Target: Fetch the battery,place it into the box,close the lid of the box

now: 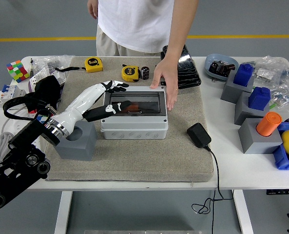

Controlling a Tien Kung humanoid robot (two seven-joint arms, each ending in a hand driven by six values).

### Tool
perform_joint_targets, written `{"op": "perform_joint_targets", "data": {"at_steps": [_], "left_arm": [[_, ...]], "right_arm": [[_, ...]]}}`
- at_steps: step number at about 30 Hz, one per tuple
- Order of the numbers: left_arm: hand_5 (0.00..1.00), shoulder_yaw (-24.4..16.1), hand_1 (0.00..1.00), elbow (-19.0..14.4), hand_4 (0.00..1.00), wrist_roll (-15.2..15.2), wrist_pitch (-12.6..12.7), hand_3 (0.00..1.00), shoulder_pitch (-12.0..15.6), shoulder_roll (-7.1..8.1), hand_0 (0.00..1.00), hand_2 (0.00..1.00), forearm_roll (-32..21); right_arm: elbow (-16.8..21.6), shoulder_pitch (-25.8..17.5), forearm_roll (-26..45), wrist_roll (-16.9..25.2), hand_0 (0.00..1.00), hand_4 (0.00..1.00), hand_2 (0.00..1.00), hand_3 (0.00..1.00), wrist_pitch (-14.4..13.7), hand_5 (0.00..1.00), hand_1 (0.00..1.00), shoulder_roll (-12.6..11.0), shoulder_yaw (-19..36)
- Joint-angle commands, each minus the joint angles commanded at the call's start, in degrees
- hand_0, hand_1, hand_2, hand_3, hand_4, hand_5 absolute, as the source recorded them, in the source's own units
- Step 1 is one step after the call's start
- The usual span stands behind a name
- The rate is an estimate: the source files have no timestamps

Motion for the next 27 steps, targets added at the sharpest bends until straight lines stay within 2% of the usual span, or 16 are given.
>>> {"op": "perform_joint_targets", "data": {"at_steps": [4,8,15,21,24,27], "left_arm": [[0.998,-4.86,0.753,0.60,0.998,-1.06,0.20,0.767,1.79,-1.07,0.651,0.758,-1.44],[0.998,-9.34,0.753,2.12,0.998,-4.06,1.11,0.767,4.10,-2.42,0.651,0.758,-7.29],[0.998,-14.25,0.728,3.76,0.998,-4.84,0.99,0.752,6.26,-3.64,0.636,0.742,-9.23],[0.998,-17.40,0.728,4.01,0.998,-5.26,0.78,0.752,6.70,-4.63,0.636,0.742,-10.60],[0.998,-19.08,0.722,4.05,0.998,-5.65,0.88,0.746,6.00,-5.10,0.615,0.734,-10.85],[0.998,-18.81,0.722,4.81,0.998,-5.09,0.43,0.746,4.22,-4.38,0.615,0.734,-10.93]], "right_arm": [[-0.18,0.02,0.11,-0.13,0.617,0.965,0.619,0.526,0.26,0.376,0.643,-0.07,-0.03],[-0.25,0.14,0.15,-0.14,0.617,0.965,0.619,0.526,0.31,0.376,0.643,-0.17,0.06],[-0.25,0.64,0.39,0.13,0.617,0.966,0.620,0.526,0.00,0.380,0.643,-0.26,-0.05],[-0.36,0.64,0.41,0.27,0.617,0.966,0.620,0.526,0.04,0.380,0.643,-0.15,-0.19],[-0.50,1.68,0.89,0.42,0.617,0.966,0.620,0.526,0.08,0.380,0.643,0.12,-0.74],[-0.25,3.03,1.50,0.39,0.617,0.966,0.620,0.526,0.87,0.380,0.643,0.45,-3.01]]}}
